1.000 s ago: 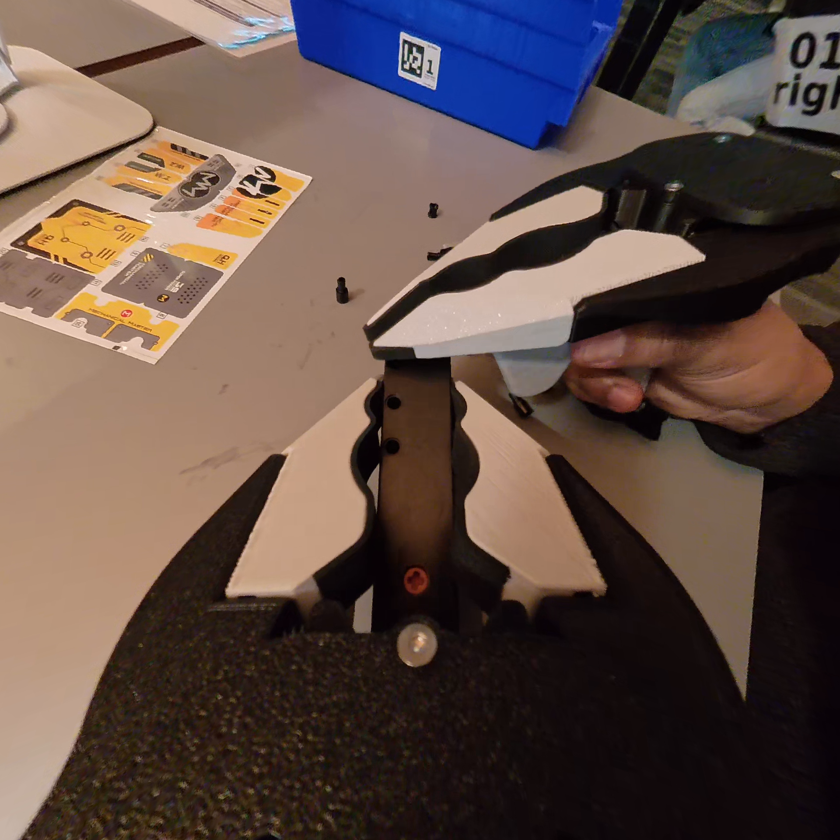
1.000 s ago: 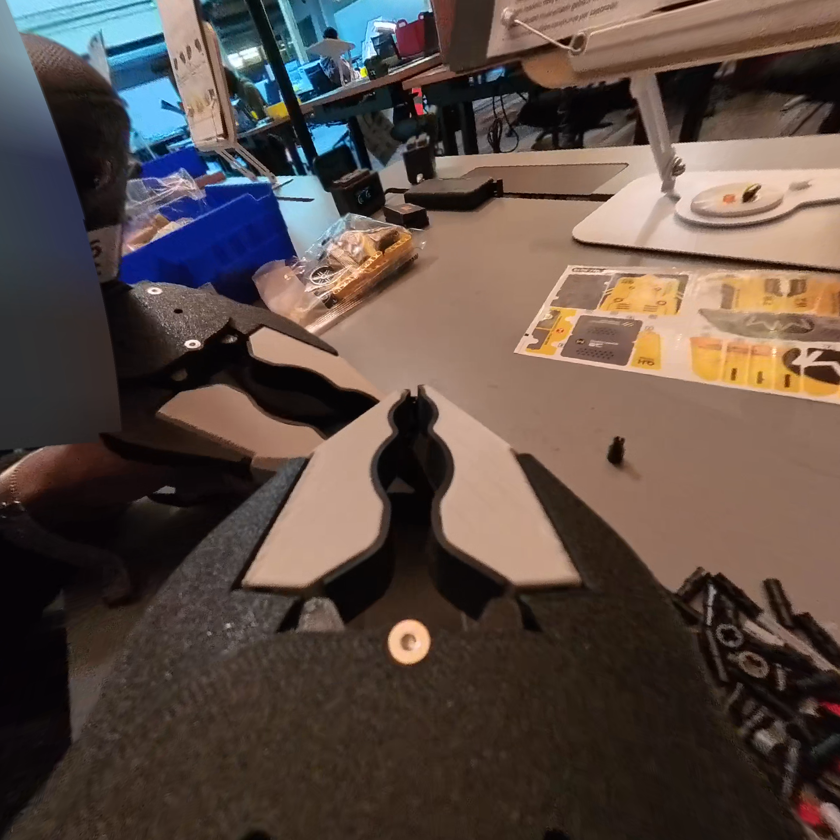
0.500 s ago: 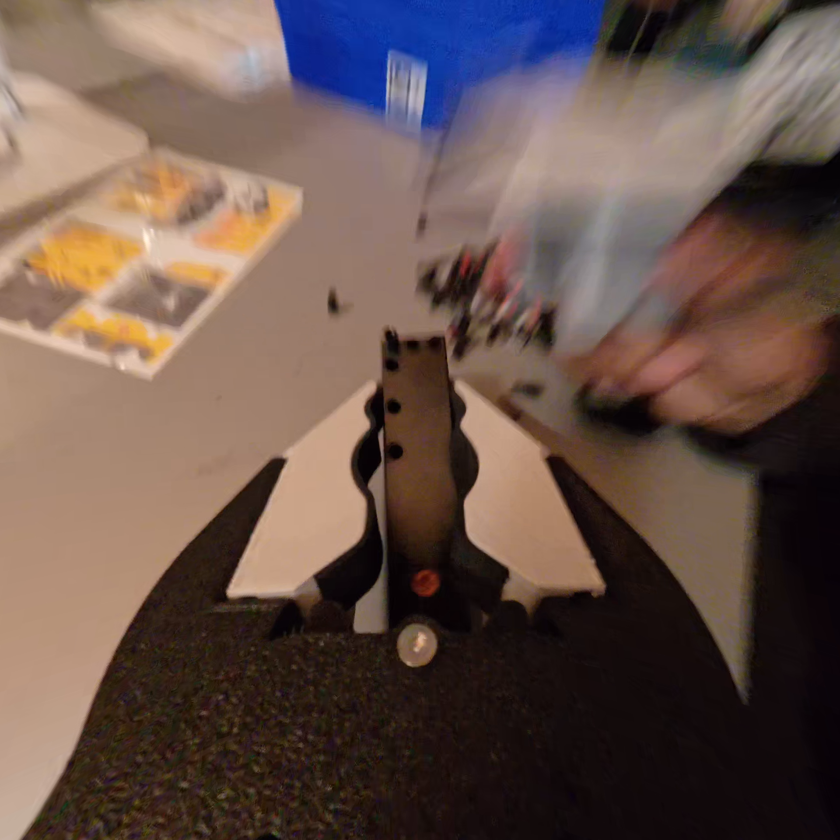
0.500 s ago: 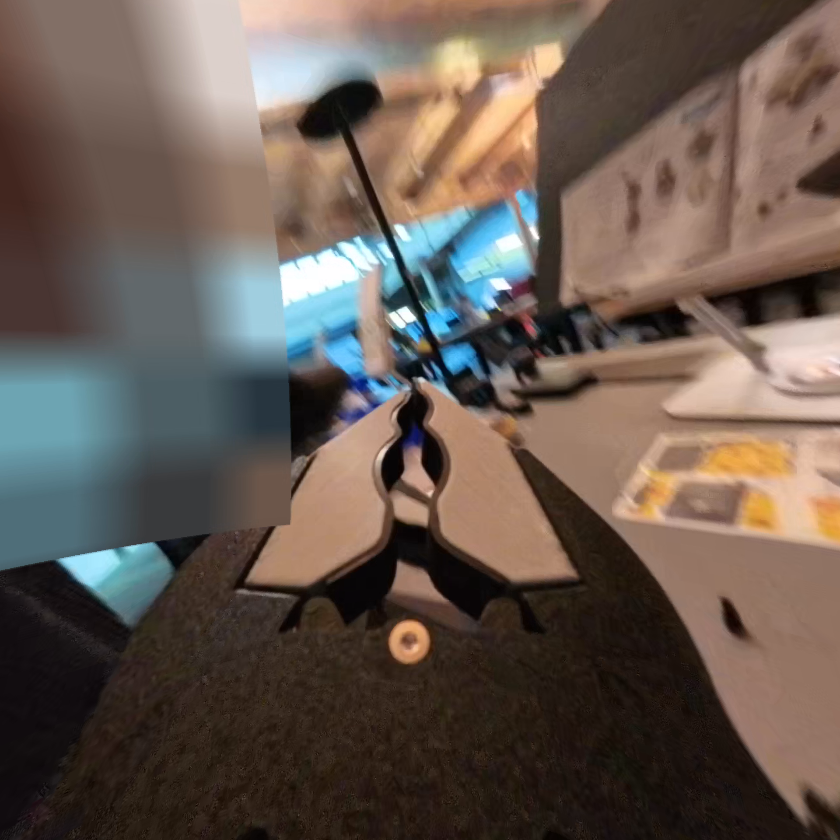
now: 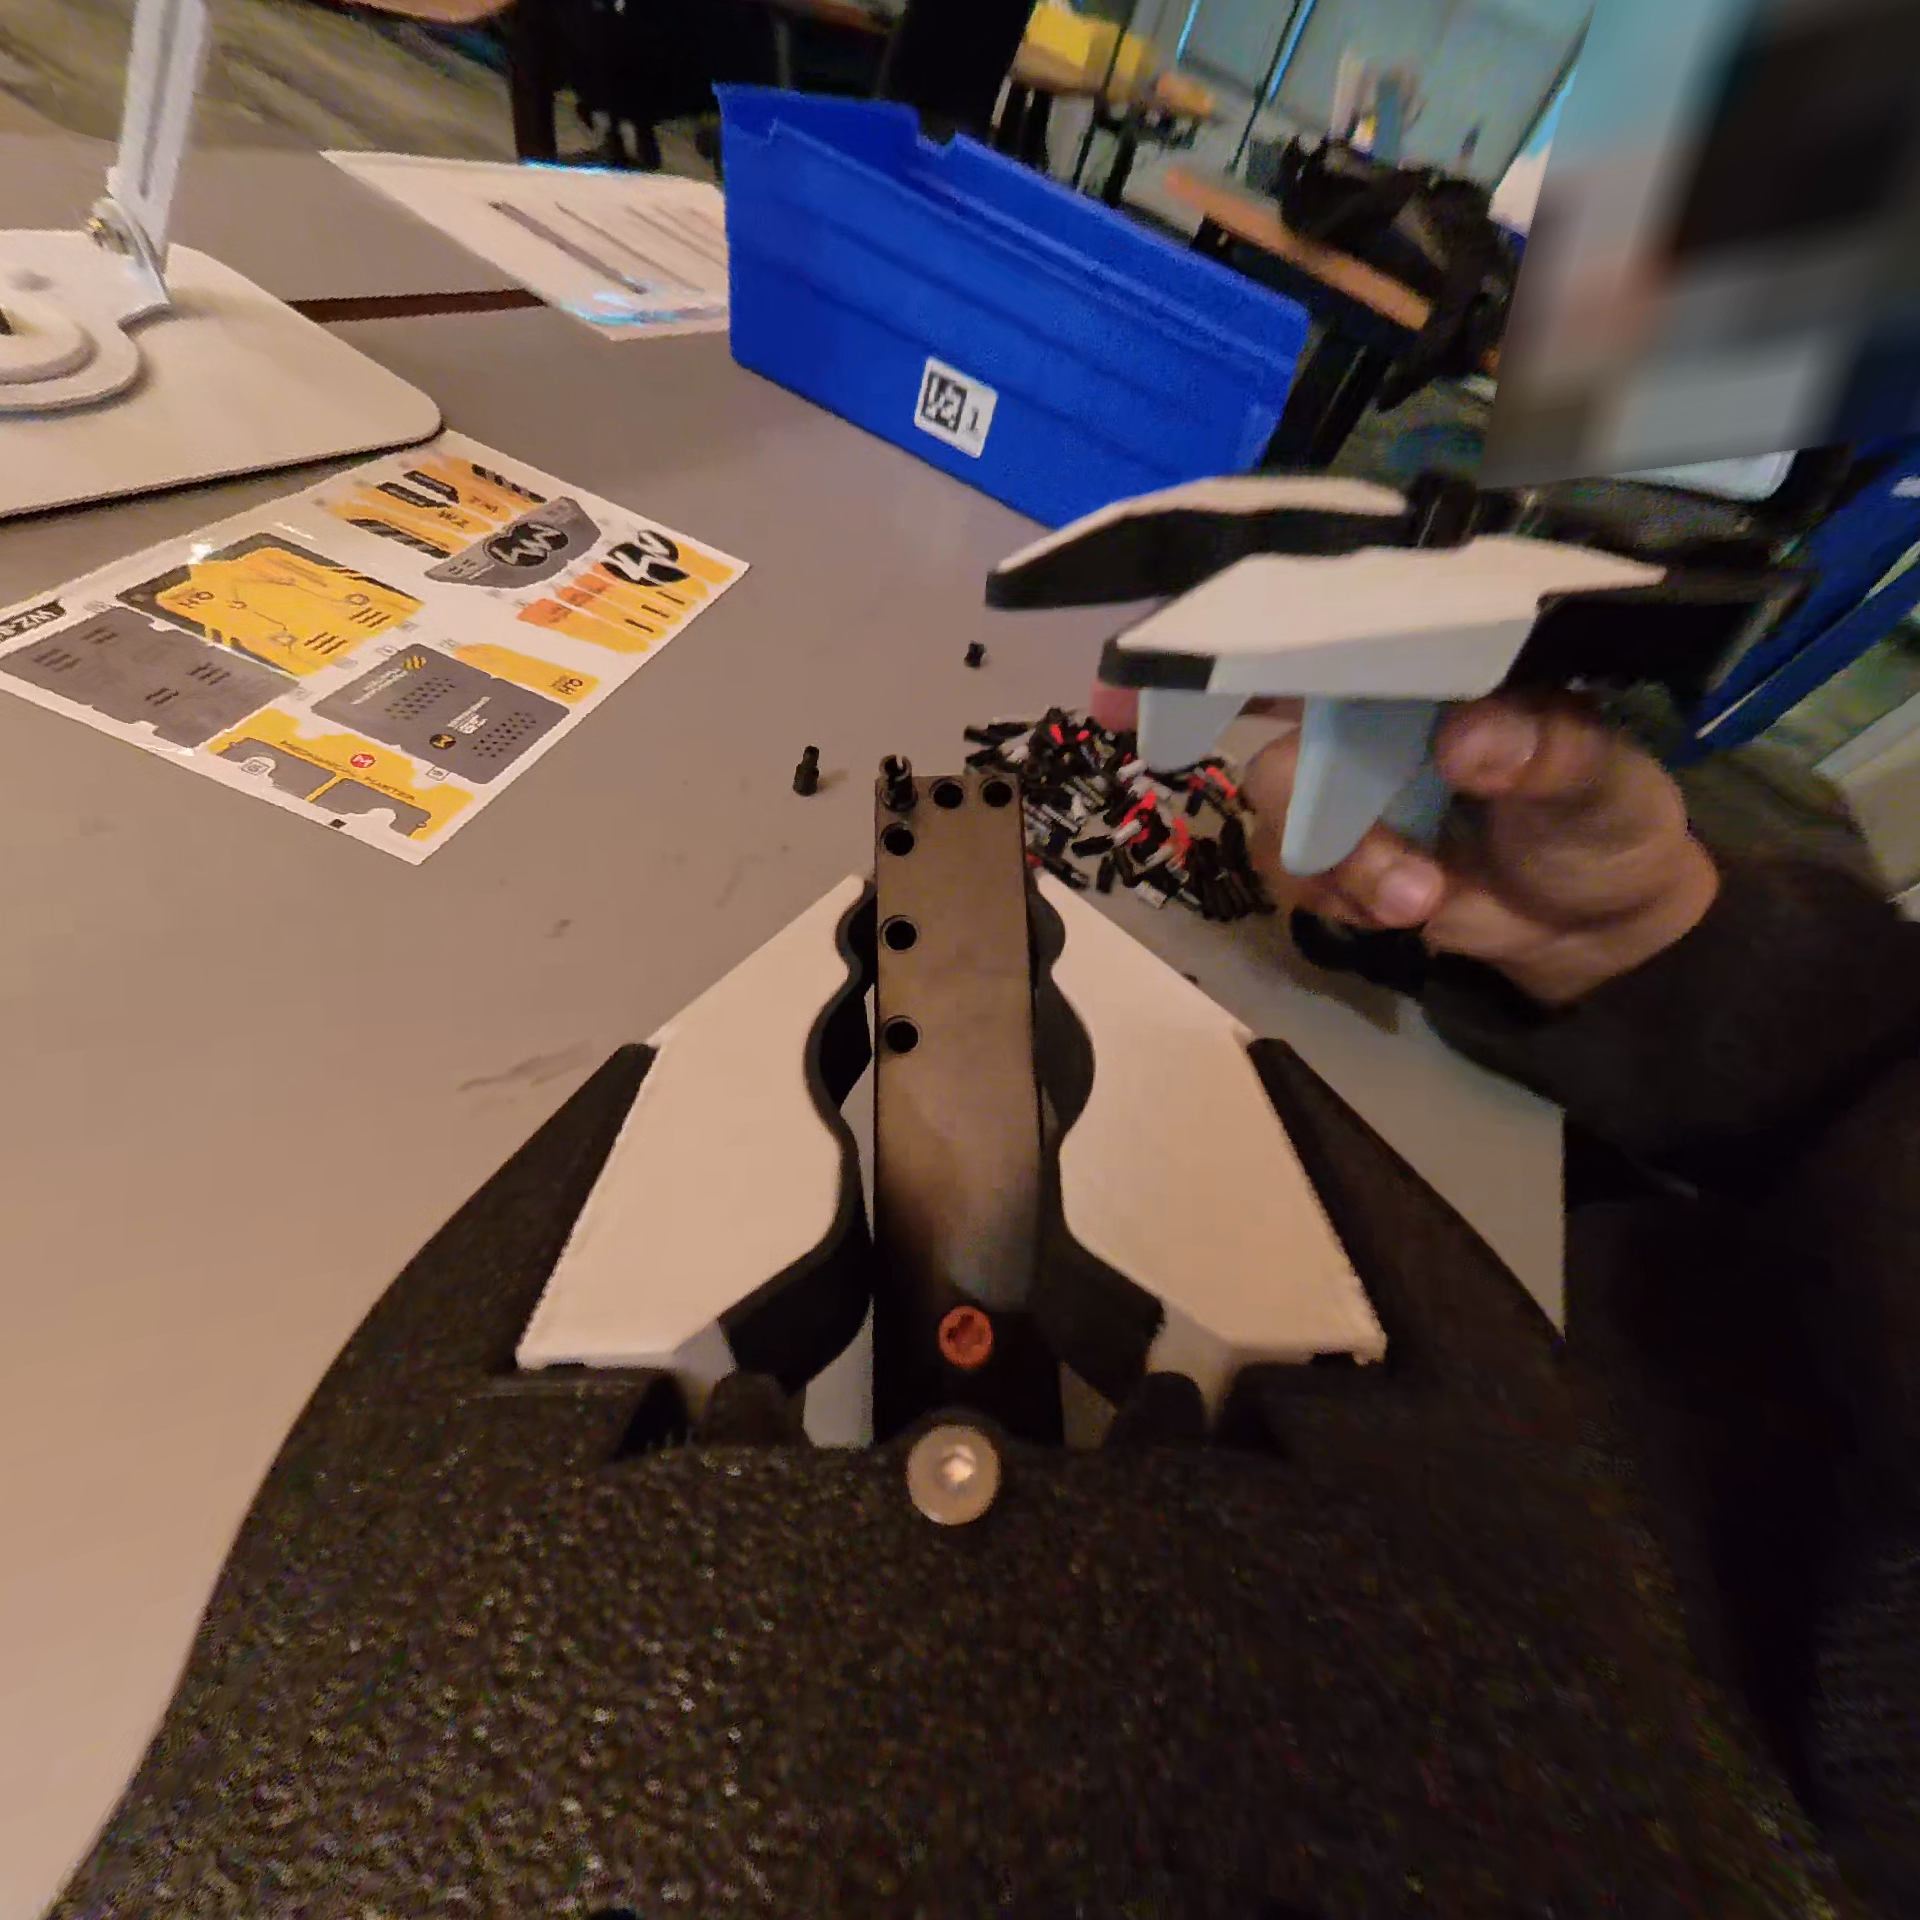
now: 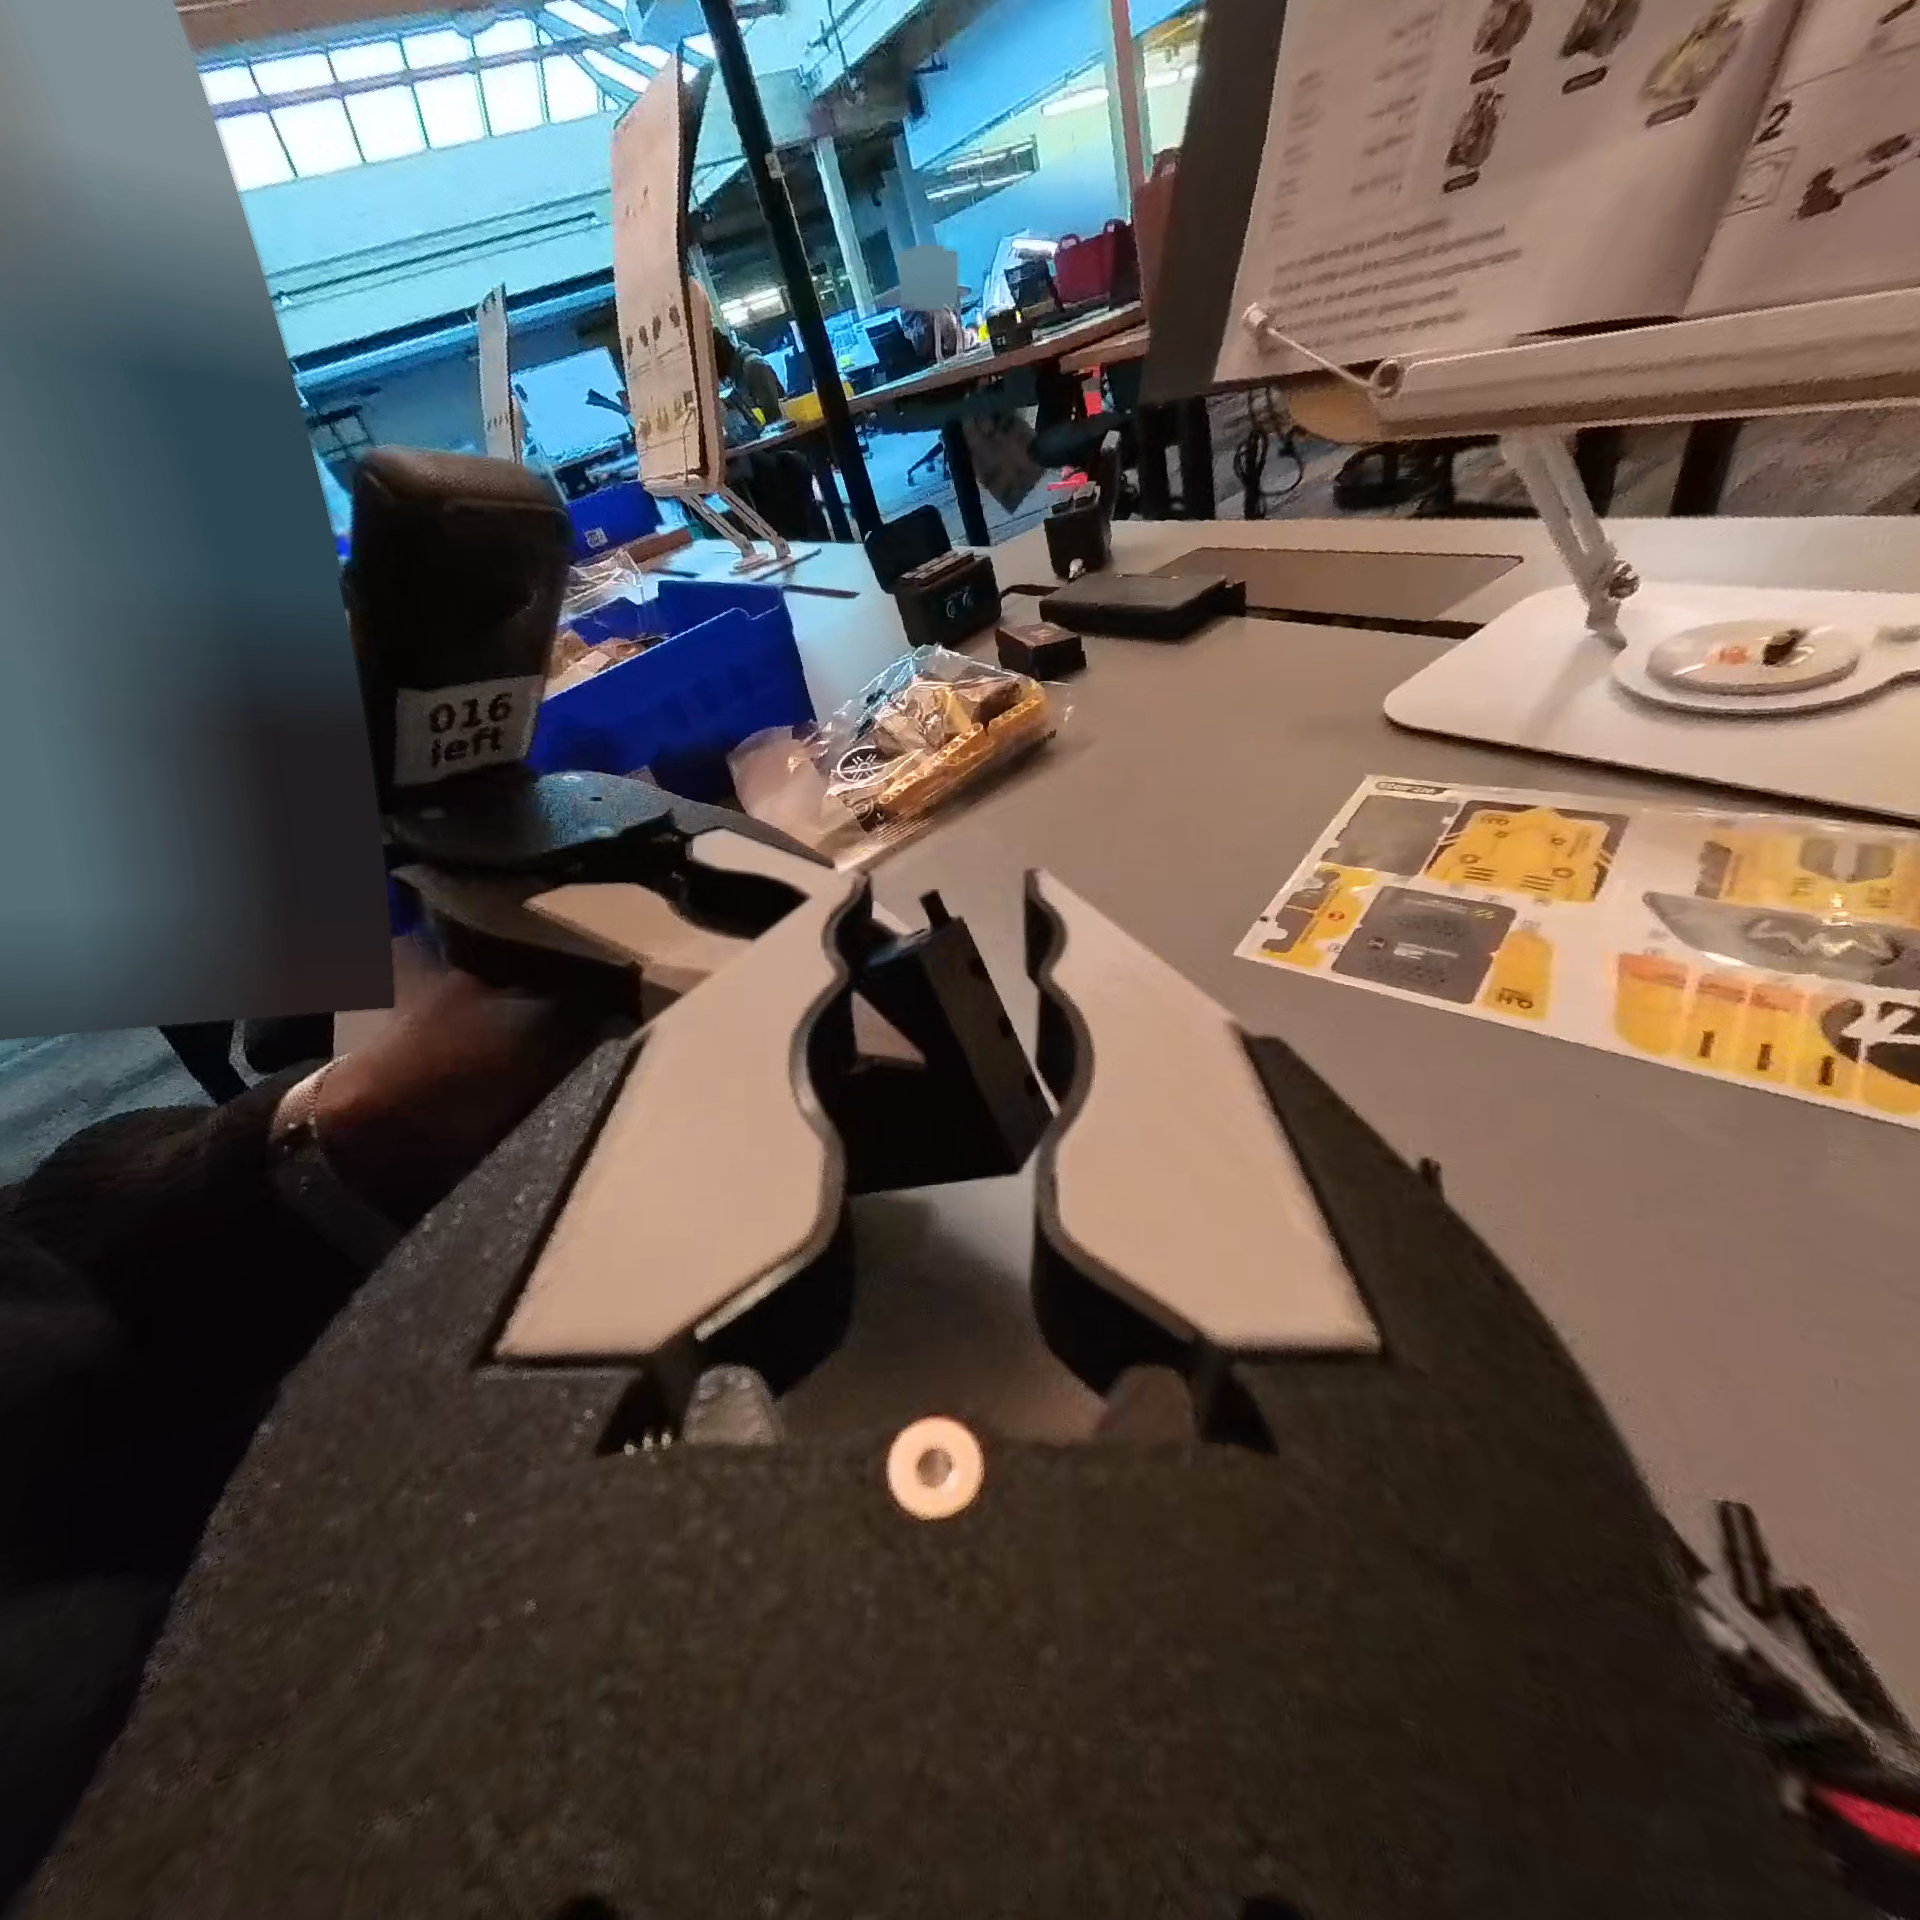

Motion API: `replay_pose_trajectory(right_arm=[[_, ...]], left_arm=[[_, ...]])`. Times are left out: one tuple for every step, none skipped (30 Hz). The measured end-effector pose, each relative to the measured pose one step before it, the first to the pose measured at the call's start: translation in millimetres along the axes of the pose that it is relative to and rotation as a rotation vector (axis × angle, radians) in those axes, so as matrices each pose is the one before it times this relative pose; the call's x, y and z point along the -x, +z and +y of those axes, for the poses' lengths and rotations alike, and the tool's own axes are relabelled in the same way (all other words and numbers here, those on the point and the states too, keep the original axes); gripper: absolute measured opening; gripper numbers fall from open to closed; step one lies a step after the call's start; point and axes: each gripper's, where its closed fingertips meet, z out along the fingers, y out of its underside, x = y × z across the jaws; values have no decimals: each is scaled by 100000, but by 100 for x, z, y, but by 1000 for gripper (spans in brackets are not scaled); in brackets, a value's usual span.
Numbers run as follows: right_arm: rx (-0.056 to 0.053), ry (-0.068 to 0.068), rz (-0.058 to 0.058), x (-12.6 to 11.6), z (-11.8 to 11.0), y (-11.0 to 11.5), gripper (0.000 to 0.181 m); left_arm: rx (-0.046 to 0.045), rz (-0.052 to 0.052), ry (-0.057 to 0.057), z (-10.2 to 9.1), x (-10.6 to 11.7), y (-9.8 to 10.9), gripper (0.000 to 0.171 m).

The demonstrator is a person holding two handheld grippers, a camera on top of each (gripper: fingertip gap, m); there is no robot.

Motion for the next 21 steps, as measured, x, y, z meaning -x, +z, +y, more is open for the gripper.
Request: replay_pose_trajectory(right_arm=[[-257,242,655,83,61,8,30],[-7,-200,522,100,52,-4,31],[599,-601,413,110,117,-3,33],[1272,-734,433,96,201,28,35],[1614,-512,483,80,256,38,38],[1461,-1,409,118,270,54,41],[980,685,114,212,243,92,44],[470,1301,-428,352,197,126,47],[58,1506,-947,484,155,152,50],[-306,1318,-959,519,91,181,53],[-727,1041,-506,461,-14,188,58],[-1085,963,-80,360,-109,189,60],[-1106,1306,284,246,-147,186,60],[-859,2109,488,139,-127,191,62],[-506,2985,442,70,-54,178,63],[-345,3702,65,33,7,150,65],[-462,4091,-111,-17,10,102,66],[-675,3858,-109,-59,9,49,67],[-735,3670,-535,-40,3,-2,67],[-852,4438,-1420,22,-22,-76,67],[-1028,6223,-2509,69,-72,-116,66]], left_arm=[[-2102,1880,-2274,-257,-23,-257,25],[-2041,1792,-1796,-218,-42,-242,25],[-2168,1586,-1737,-243,-23,-250,25],[-2267,714,-1194,-258,39,-274,25],[-2587,-569,154,-333,117,-306,25],[-2900,-1612,1226,-446,144,-324,25],[-3210,-2558,2481,-530,149,-325,25],[-3198,-3378,3619,-552,177,-319,25],[-2158,-4117,4413,-397,239,-261,25],[-955,-5188,5339,-225,331,-199,25],[-118,-5902,5969,-76,388,-128,25],[704,-6111,6527,40,350,-92,25],[1587,-6160,6886,146,319,-32,25],[1950,-6693,7214,189,354,-2,25],[1352,-5927,6834,75,255,-16,25],[580,-3935,6706,-51,0,-47,25],[317,-2309,5519,-105,-170,-65,25],[-6,-927,4230,-94,-330,-74,25],[-356,-188,2939,-90,-398,-61,25],[227,-225,2250,-13,-355,-48,25],[-69,-271,2665,-68,-354,-49,25]])
